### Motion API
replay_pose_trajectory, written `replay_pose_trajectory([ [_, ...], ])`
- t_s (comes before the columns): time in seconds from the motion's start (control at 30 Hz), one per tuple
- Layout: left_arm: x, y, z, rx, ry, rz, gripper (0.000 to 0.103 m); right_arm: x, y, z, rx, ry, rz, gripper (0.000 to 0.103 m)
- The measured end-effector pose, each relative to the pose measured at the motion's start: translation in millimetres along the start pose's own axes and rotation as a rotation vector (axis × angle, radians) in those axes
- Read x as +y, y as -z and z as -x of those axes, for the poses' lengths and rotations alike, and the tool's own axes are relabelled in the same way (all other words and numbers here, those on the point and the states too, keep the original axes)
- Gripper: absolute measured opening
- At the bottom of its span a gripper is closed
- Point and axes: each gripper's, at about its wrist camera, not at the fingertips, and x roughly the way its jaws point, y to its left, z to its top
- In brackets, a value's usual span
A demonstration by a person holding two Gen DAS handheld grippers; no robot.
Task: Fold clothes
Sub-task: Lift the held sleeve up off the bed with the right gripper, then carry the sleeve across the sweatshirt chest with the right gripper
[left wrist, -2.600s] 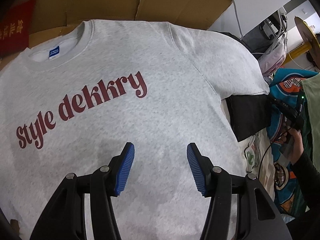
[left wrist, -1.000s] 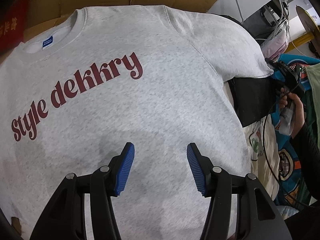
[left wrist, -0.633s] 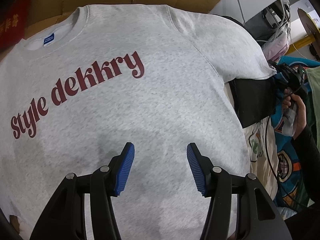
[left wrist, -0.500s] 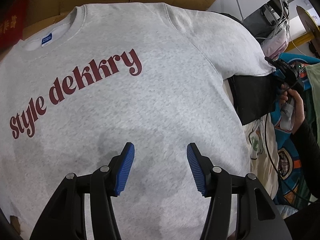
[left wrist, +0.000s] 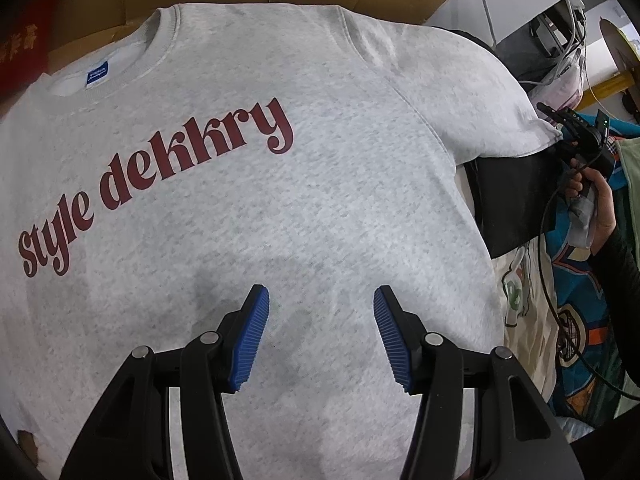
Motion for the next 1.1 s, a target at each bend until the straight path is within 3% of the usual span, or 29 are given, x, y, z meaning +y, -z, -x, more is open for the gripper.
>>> replay_pose_trajectory([
  [0.07,0,0,1,-0.001,-0.001,-0.001,0.055,3,-4,2,-0.001,-0.002,0.011,0.023],
  [0.13,-1,0,2,-0.004,-0.002,-0.004,0.055,6,-8,3,-0.002,-0.004,0.022,0.014],
  [0.27,-2,-2,2,-0.007,-0.009,0.002,0.055,15,-13,8,-0.019,0.009,0.055,0.009],
  [0.43,-5,-4,4,-0.014,0.005,0.005,0.055,31,-21,24,-0.051,-0.006,0.066,0.007],
  [0.6,-9,-6,9,-0.031,0.015,-0.002,0.055,66,-29,37,-0.077,-0.048,0.155,0.006],
  [0.93,-9,-4,16,-0.061,0.029,-0.002,0.055,141,-36,71,-0.123,-0.210,0.244,0.006],
  [1.1,-17,-12,20,-0.108,0.058,-0.069,0.055,169,-26,83,-0.122,-0.279,0.268,0.006],
])
